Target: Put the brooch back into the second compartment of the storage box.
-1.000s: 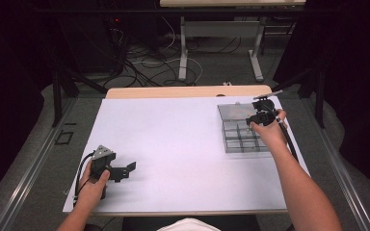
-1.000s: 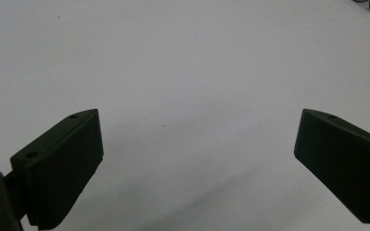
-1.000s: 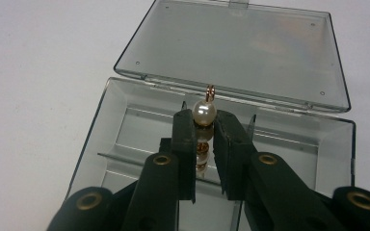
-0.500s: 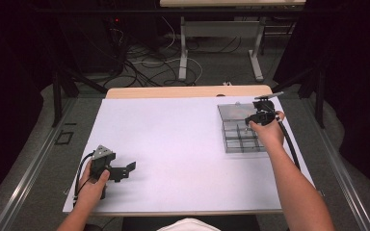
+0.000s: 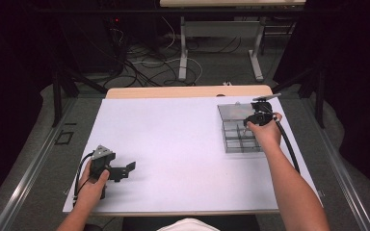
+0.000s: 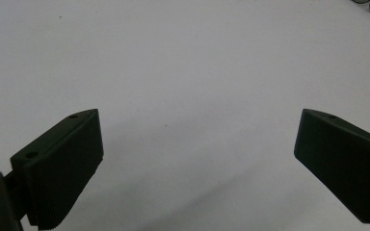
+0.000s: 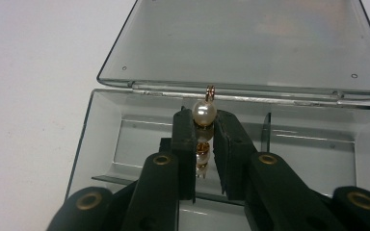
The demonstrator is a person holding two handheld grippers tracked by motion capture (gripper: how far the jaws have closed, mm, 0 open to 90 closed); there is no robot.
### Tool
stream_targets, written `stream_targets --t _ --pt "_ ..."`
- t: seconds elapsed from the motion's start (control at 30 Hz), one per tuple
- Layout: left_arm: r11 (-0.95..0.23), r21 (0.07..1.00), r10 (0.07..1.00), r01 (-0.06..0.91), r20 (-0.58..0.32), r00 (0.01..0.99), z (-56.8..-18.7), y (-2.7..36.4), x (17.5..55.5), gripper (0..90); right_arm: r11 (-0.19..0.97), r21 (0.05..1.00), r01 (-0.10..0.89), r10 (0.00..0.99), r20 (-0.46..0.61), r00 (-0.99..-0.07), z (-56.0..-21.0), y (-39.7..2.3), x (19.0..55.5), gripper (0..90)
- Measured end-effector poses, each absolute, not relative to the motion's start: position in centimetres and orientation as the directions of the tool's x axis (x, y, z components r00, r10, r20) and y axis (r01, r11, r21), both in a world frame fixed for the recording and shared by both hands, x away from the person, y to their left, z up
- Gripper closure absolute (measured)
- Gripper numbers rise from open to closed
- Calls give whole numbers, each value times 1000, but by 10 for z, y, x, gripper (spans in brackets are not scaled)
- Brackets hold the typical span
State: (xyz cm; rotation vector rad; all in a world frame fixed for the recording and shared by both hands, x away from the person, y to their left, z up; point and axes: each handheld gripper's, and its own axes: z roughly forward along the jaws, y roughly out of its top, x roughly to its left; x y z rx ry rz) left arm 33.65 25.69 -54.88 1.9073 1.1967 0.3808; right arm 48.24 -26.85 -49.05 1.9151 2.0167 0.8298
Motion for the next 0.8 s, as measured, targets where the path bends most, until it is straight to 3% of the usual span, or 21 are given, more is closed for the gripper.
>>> stream_targets --t 0.4,0.8 --pt "-192 780 854 596 -167 493 -549 257 336 32 -57 495 867 961 262 -86 -496 -271 485 796" --pt "-201 776 853 598 -161 496 -549 257 335 32 -42 522 852 967 234 -96 -488 -273 481 613"
